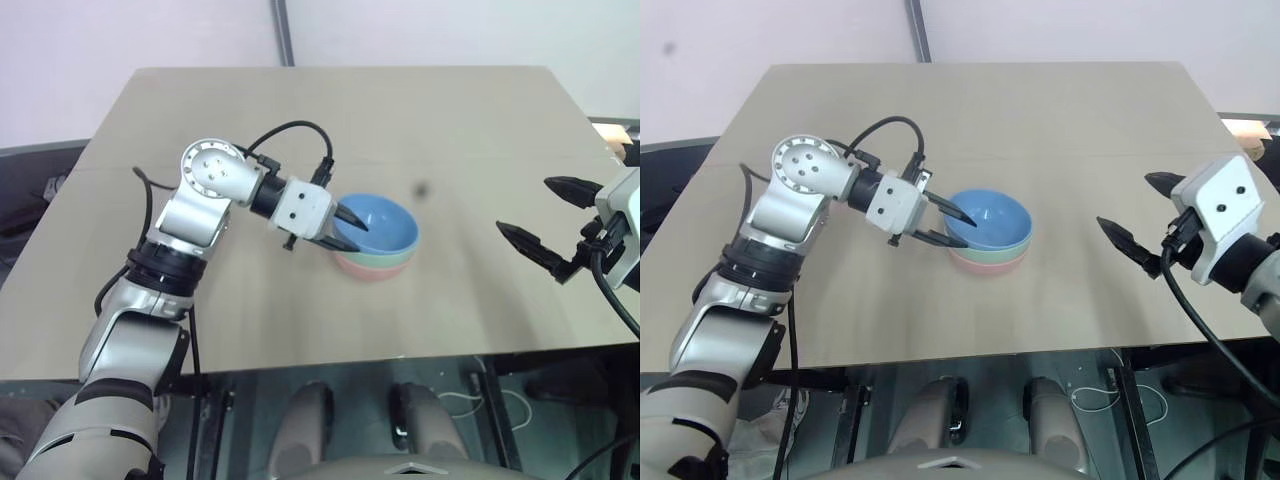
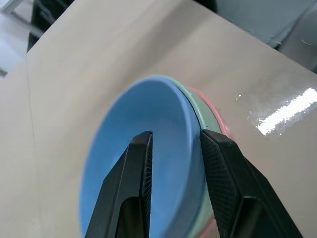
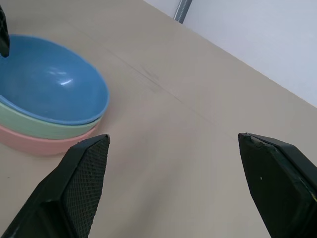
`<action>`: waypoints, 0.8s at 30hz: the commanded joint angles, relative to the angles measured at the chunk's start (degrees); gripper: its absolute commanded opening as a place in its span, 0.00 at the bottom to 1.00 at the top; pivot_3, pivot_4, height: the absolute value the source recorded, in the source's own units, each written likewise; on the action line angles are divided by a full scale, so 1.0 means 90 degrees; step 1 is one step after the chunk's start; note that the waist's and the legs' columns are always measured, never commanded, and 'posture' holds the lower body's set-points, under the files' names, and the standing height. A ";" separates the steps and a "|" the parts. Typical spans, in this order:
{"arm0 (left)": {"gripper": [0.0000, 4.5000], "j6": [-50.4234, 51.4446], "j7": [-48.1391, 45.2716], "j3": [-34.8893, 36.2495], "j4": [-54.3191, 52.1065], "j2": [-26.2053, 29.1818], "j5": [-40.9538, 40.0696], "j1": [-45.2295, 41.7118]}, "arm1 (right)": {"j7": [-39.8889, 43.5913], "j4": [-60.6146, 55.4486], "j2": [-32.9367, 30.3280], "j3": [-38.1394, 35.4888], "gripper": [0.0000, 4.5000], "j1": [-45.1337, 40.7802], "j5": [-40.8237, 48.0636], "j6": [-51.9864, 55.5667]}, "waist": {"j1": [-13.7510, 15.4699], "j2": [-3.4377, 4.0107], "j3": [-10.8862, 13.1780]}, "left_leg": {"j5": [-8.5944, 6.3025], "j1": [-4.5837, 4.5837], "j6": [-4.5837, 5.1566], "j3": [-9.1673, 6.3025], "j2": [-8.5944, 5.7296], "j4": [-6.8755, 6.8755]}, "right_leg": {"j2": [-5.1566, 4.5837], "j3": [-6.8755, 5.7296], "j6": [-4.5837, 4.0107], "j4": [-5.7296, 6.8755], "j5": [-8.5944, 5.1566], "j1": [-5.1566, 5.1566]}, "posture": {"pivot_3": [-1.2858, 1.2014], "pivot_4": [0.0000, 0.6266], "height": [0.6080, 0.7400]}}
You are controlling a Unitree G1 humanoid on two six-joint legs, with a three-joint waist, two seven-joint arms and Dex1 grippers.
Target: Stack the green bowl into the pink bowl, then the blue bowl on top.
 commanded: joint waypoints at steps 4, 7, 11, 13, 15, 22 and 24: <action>0.36 0.1226 0.0316 0.0696 -0.0800 0.0320 -0.0562 -0.0070 | 0.0117 0.0231 -0.0092 0.0137 1.00 -0.0135 -0.0184 -0.0386 | -0.0008 0.0000 0.0000 | 0.0000 0.0003 0.0000 0.0001 0.0001 0.0001 | 0.0000 0.0001 -0.0002 0.0001 -0.0004 0.0000 | 0.52 0.24 1.00; 0.53 0.1798 0.0184 0.0796 -0.1134 0.0450 -0.0876 -0.0058 | 0.0203 0.0390 -0.0137 0.0255 1.00 -0.0229 -0.0243 -0.0504 | -0.0011 0.0000 0.0000 | 0.0000 0.0002 0.0000 0.0002 0.0001 0.0001 | 0.0001 0.0001 -0.0001 0.0002 -0.0004 -0.0001 | 0.52 0.24 1.00; 0.91 0.2577 0.0524 0.0994 -0.1376 0.0450 -0.1189 -0.0052 | 0.0298 0.0525 -0.0171 0.0336 1.00 -0.0307 -0.0294 -0.0608 | -0.0006 0.0000 0.0000 | 0.0000 0.0001 0.0000 0.0003 0.0001 0.0001 | 0.0001 0.0002 0.0000 0.0000 -0.0004 -0.0001 | 0.52 0.24 1.00; 0.99 0.3118 0.0806 0.1181 -0.1370 0.0499 -0.1349 -0.0035 | 0.0330 0.0552 -0.0165 0.0350 1.00 -0.0306 -0.0302 -0.0631 | -0.0010 0.0000 0.0000 | 0.0000 0.0002 0.0000 0.0002 0.0001 0.0001 | 0.0001 0.0001 0.0001 0.0000 -0.0004 -0.0001 | 0.52 0.24 1.00; 0.99 0.3323 0.1294 0.1434 -0.1268 0.0506 -0.1266 0.0122 | 0.0348 0.0559 -0.0122 0.0355 1.00 -0.0226 -0.0322 -0.0685 | -0.0012 0.0000 0.0000 | 0.0000 0.0003 0.0000 0.0001 0.0002 0.0001 | 0.0002 0.0001 0.0004 0.0001 -0.0003 -0.0001 | 0.52 0.24 1.00; 0.99 0.3342 0.2747 0.2822 -0.1451 -0.0131 -0.1804 0.1663 | 0.0554 0.0623 0.0446 0.0546 1.00 0.0296 -0.0341 -0.1194 | -0.0023 -0.0002 0.0000 | 0.0000 0.0007 0.0000 0.0005 0.0004 -0.0004 | 0.0003 0.0007 0.0005 0.0004 -0.0001 -0.0002 | 0.52 0.24 1.00; 0.99 0.3520 0.2810 0.3021 -0.1859 -0.0042 -0.1976 0.2382 | 0.0874 0.0673 0.0494 0.0380 1.00 0.0662 -0.0187 -0.1269 | -0.0021 -0.0002 -0.0001 | 0.0000 0.0007 -0.0001 0.0005 0.0004 -0.0004 | 0.0002 0.0005 -0.0003 0.0003 0.0004 -0.0003 | 0.52 0.24 1.00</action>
